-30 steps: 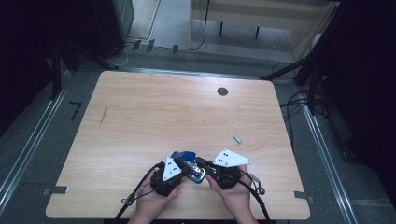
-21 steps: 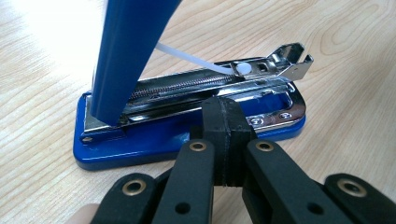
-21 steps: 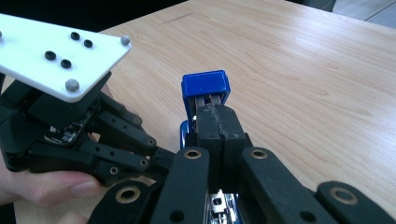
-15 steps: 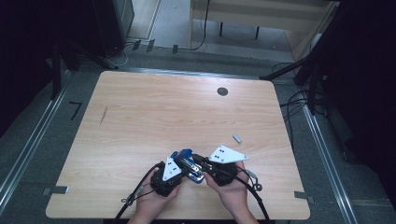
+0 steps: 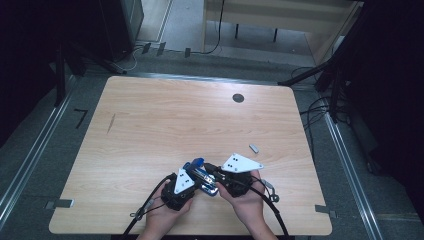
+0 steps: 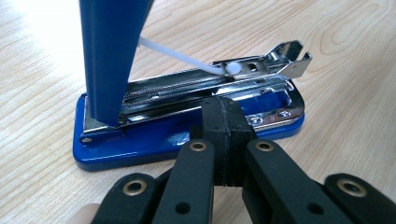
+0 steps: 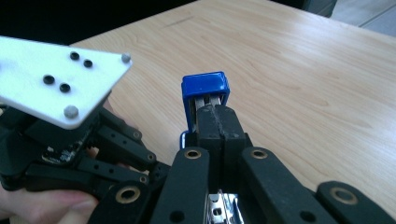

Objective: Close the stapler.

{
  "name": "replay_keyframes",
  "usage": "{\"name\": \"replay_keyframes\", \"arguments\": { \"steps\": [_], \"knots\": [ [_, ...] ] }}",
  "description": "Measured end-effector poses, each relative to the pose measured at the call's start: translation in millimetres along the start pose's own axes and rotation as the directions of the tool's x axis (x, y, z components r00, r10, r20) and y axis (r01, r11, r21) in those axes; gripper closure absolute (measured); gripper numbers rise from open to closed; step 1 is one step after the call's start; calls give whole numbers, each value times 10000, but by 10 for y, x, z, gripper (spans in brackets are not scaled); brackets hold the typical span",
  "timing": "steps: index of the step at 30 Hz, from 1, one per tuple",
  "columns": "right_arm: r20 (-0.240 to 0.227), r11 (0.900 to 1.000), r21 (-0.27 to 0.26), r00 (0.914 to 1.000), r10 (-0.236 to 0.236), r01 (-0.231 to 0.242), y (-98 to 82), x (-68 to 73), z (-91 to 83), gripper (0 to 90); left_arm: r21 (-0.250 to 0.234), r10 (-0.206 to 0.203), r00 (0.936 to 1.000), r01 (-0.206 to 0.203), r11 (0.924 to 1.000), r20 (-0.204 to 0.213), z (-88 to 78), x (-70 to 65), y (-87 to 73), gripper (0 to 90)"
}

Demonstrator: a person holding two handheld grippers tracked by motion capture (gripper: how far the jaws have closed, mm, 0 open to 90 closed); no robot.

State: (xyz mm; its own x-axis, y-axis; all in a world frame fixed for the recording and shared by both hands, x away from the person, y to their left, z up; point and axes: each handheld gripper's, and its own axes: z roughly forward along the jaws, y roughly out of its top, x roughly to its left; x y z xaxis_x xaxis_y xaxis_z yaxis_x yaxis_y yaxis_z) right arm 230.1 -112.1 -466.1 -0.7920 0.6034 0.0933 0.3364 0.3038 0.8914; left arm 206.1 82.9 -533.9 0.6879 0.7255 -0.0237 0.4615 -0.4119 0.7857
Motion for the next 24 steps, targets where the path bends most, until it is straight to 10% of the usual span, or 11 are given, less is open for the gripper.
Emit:
{"name": "replay_keyframes", "arguments": {
  "steps": [24],
  "knots": [
    [-33,9996,-143,9997,-238,238,181,47,181,900,-16,-7,10000,7,10000,2,1,-2,0,900]
  ]
}}
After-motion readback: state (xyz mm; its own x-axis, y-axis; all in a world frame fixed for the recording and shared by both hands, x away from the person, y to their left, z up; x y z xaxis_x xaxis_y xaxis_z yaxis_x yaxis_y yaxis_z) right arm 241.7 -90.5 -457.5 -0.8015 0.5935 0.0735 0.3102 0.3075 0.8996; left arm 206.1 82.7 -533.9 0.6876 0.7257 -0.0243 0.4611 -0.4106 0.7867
